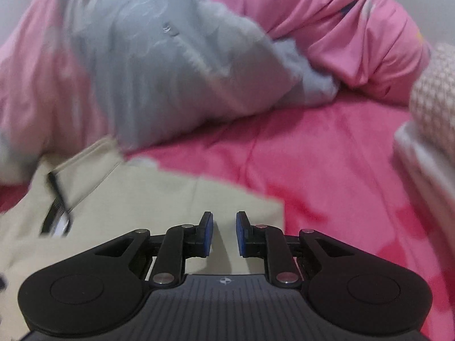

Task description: Fold clothes

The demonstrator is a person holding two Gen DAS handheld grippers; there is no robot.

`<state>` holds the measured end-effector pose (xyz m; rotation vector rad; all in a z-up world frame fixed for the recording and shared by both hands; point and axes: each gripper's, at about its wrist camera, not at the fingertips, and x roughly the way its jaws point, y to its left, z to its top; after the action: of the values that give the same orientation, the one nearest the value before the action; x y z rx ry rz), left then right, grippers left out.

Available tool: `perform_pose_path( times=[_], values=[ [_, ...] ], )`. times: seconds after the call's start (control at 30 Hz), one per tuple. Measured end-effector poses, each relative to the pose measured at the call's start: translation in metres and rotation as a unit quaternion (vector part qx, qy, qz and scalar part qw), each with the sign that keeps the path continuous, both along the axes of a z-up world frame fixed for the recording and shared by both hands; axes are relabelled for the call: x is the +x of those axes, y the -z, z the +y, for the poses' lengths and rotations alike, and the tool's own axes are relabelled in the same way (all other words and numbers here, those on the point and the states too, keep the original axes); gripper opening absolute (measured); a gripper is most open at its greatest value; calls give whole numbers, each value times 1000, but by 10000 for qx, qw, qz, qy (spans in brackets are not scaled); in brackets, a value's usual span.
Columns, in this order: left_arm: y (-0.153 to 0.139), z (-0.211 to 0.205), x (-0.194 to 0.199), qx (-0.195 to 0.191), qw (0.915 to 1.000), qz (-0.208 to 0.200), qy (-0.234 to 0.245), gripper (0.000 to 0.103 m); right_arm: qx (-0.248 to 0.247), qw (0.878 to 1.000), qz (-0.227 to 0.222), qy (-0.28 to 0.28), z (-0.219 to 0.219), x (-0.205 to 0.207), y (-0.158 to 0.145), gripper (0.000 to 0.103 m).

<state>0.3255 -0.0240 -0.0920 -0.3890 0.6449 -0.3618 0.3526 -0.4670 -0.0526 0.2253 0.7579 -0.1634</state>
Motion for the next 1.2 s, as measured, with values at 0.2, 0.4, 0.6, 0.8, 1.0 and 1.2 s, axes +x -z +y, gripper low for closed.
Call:
perform_pose_path(
  times=[0.2,0.4,0.6,0.8,1.0,1.2],
  values=[
    [0,1,1,-43,10000,7,3,25,182,9992,117,330,-13,9,8,17],
    [0,2,1,-85,10000,17,6,25,717,9972,30,-217,2,-59,-32,19],
    [1,3,2,-146,9999,30,7,25,408,9965,542,-485,31,-82,-8,19],
    [2,4,2,-206,9998,36,2,25,-1,9965,183,-816,59,-119,-23,24],
    [3,5,2,-260,9996,52,-6,25,34,9972,133,-729,64,-128,5,27],
    [3,6,2,-266,9996,56,-11,25,-172,9975,-100,-682,86,-136,7,27]
  ],
)
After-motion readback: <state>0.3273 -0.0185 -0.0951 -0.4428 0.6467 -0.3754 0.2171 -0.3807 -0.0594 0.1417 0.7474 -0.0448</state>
